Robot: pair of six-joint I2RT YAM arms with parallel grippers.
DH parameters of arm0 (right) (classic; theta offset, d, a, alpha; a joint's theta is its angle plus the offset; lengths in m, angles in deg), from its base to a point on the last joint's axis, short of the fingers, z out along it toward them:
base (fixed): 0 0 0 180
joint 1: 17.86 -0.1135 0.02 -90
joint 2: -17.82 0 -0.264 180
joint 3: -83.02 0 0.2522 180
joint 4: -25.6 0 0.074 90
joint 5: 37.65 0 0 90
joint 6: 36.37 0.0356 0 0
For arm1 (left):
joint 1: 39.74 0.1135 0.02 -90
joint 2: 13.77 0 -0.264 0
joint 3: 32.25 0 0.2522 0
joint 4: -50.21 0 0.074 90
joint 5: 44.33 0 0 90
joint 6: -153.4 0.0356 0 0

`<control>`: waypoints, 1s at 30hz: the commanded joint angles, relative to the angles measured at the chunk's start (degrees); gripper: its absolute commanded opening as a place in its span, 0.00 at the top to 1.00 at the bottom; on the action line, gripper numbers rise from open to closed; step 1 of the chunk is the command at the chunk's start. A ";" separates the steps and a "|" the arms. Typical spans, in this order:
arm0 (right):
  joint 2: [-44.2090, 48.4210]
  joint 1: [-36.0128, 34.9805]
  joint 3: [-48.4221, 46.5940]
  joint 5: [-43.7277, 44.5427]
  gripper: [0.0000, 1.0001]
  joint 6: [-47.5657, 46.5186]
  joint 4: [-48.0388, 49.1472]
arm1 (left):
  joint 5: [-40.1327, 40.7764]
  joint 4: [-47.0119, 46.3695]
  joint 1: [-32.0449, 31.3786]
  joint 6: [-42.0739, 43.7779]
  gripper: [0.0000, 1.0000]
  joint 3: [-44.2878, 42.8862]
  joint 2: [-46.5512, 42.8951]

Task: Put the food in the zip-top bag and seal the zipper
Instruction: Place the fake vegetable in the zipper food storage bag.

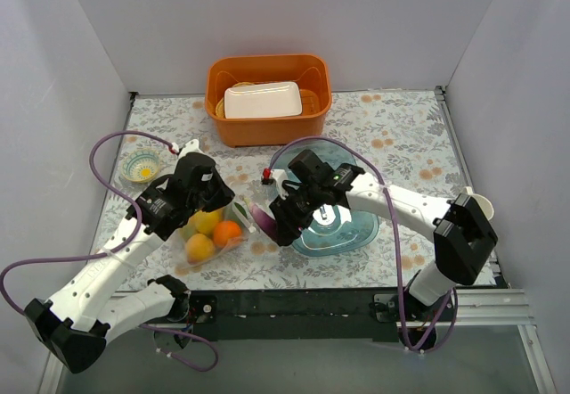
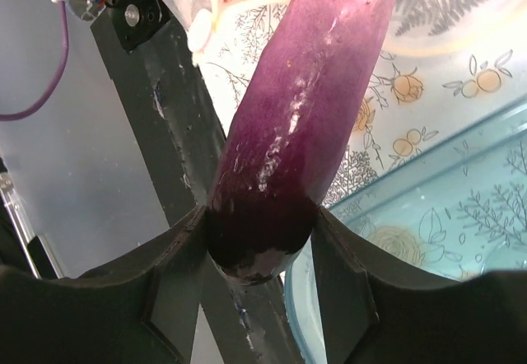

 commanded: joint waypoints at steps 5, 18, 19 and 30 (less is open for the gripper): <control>-4.85 -0.53 -8.59 -2.81 0.70 -6.40 -4.39 | -7.76 -0.37 -0.20 2.70 1.00 0.21 -1.08; -9.69 -0.53 -11.25 -6.77 0.70 0.88 5.79 | -11.46 -0.81 -0.20 4.28 1.00 -0.23 -2.58; -9.87 -0.53 -10.46 -6.68 0.70 2.19 9.11 | -11.55 -0.90 -0.20 4.28 1.00 -0.23 -2.49; -13.99 -1.32 -10.19 -4.75 0.69 14.68 21.88 | -11.28 -2.22 -0.20 3.23 1.00 -0.67 -2.76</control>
